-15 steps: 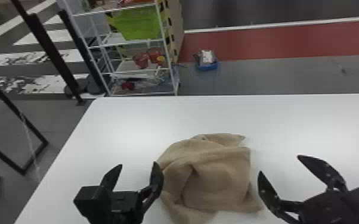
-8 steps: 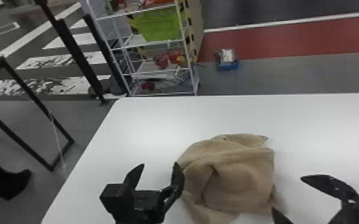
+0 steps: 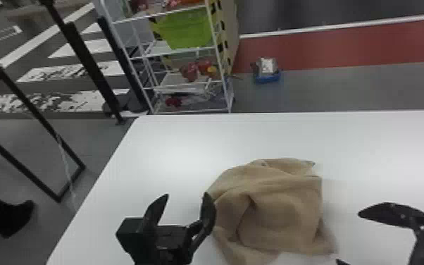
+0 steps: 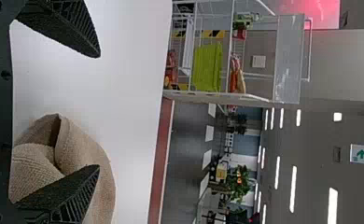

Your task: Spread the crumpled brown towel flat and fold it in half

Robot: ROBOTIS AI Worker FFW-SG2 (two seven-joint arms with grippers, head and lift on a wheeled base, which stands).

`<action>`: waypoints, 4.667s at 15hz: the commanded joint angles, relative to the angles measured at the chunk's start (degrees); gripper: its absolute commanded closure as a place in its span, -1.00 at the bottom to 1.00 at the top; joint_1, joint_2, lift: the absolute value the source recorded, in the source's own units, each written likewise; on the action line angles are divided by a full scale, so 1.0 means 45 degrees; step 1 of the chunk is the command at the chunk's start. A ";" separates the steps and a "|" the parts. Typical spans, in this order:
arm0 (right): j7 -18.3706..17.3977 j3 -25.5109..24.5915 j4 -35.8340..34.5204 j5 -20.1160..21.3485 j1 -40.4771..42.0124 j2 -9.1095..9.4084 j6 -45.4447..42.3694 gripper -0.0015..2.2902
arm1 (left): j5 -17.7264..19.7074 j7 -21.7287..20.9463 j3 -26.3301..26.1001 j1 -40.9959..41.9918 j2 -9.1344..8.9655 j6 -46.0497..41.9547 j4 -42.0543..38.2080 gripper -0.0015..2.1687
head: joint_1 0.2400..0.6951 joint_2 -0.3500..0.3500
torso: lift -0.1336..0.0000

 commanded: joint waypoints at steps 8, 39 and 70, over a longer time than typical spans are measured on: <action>0.3704 0.1017 0.1026 0.3793 -0.2322 -0.0724 0.0403 -0.89 | -0.0087 0.0007 0.0000 -0.0058 -0.0023 0.0117 0.0000 -0.97 | 1.00 0.79 | -0.84; 0.3765 0.3614 0.3897 0.4672 -0.5037 -0.0529 0.0833 0.24 | -0.0029 0.0026 0.0020 -0.0351 0.0094 0.0312 0.0273 -0.97 | 1.00 0.96 | -0.84; -0.2546 -0.1171 0.2393 -0.4020 -0.5369 0.0936 0.1810 0.23 | -0.1826 -0.1810 -0.4687 -0.0605 0.0816 0.4219 -0.0918 -0.92 | 1.00 -0.14 | -0.84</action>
